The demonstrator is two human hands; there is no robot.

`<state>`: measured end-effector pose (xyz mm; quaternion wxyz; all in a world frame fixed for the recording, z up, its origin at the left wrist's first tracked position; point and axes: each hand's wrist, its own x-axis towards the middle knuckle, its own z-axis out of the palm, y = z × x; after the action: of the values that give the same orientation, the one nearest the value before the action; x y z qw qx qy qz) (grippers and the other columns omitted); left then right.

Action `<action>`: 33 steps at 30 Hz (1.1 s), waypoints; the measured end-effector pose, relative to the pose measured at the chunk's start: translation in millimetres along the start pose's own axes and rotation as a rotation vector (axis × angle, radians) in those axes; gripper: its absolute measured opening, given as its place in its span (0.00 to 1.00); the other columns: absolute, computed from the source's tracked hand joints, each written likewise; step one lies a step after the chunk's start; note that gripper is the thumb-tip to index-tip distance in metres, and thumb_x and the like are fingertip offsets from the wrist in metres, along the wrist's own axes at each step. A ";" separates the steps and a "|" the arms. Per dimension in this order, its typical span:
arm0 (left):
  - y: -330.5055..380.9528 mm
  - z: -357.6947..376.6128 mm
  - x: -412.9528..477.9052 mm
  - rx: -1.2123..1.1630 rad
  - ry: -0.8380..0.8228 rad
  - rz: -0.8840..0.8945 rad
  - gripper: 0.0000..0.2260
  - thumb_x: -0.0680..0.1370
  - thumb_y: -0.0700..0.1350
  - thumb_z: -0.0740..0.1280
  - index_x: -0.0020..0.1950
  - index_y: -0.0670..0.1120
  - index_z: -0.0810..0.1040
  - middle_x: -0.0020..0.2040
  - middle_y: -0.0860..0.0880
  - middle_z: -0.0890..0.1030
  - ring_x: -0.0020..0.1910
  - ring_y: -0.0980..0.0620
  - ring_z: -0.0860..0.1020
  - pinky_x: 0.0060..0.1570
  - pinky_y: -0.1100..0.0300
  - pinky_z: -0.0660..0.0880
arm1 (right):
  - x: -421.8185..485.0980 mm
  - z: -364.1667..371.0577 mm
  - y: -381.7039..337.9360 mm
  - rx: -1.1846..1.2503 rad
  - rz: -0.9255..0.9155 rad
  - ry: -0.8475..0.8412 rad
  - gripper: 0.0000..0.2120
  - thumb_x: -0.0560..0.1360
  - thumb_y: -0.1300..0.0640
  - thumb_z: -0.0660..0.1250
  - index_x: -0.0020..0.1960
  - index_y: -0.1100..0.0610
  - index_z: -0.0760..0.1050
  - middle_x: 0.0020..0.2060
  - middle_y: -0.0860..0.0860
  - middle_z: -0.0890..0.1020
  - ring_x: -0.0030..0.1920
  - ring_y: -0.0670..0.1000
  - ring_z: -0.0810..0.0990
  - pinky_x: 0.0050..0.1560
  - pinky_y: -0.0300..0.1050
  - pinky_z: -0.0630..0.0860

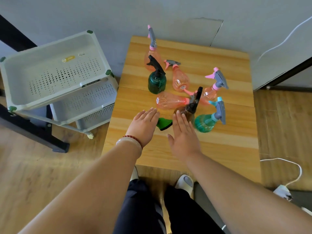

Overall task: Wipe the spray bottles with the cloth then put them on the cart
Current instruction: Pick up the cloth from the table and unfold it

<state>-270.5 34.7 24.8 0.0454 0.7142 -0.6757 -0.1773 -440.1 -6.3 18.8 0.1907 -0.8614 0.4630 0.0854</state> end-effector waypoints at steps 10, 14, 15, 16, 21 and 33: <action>-15.5 51.4 15.9 -0.011 -0.008 0.005 0.23 0.84 0.37 0.53 0.80 0.42 0.55 0.80 0.45 0.57 0.80 0.49 0.54 0.76 0.57 0.43 | 15.5 45.1 13.7 0.016 0.007 0.041 0.31 0.83 0.50 0.54 0.80 0.57 0.43 0.80 0.51 0.44 0.79 0.51 0.41 0.76 0.47 0.39; -21.8 75.8 24.8 -0.031 0.020 0.015 0.23 0.84 0.37 0.54 0.79 0.42 0.58 0.80 0.44 0.59 0.80 0.48 0.56 0.76 0.57 0.45 | 23.4 60.8 22.0 0.013 0.021 0.059 0.30 0.83 0.49 0.53 0.80 0.55 0.44 0.80 0.50 0.46 0.79 0.52 0.44 0.77 0.49 0.44; -22.8 81.6 26.7 -0.039 0.031 0.018 0.22 0.84 0.37 0.54 0.79 0.41 0.59 0.79 0.44 0.60 0.79 0.48 0.56 0.76 0.56 0.46 | 25.5 65.9 24.5 0.008 0.021 0.061 0.30 0.83 0.49 0.54 0.80 0.55 0.46 0.80 0.50 0.47 0.79 0.52 0.45 0.77 0.50 0.46; -24.0 87.6 28.9 -0.043 0.040 0.022 0.22 0.84 0.37 0.55 0.79 0.41 0.59 0.79 0.44 0.61 0.79 0.48 0.56 0.76 0.56 0.46 | 27.7 71.7 26.9 0.002 0.016 0.071 0.30 0.83 0.50 0.55 0.80 0.55 0.48 0.80 0.51 0.50 0.79 0.53 0.48 0.77 0.51 0.48; -28.8 117.6 41.9 -0.040 0.071 0.045 0.21 0.84 0.39 0.56 0.78 0.40 0.62 0.78 0.43 0.64 0.78 0.46 0.60 0.76 0.54 0.50 | 34.1 103.3 34.7 -0.020 -0.023 0.182 0.26 0.81 0.50 0.56 0.75 0.60 0.64 0.75 0.56 0.66 0.76 0.56 0.63 0.72 0.55 0.62; -46.9 161.7 54.8 0.040 0.254 0.139 0.18 0.80 0.45 0.57 0.61 0.39 0.81 0.59 0.42 0.83 0.57 0.41 0.82 0.58 0.47 0.76 | 55.3 148.9 50.7 0.029 -0.064 0.447 0.25 0.78 0.50 0.57 0.72 0.60 0.70 0.69 0.53 0.74 0.64 0.53 0.71 0.62 0.53 0.72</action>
<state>-275.5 13.1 -150.9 0.1284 0.6832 -0.7156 -0.0683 -447.1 -13.2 -147.6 0.0983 -0.8702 0.4675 -0.1206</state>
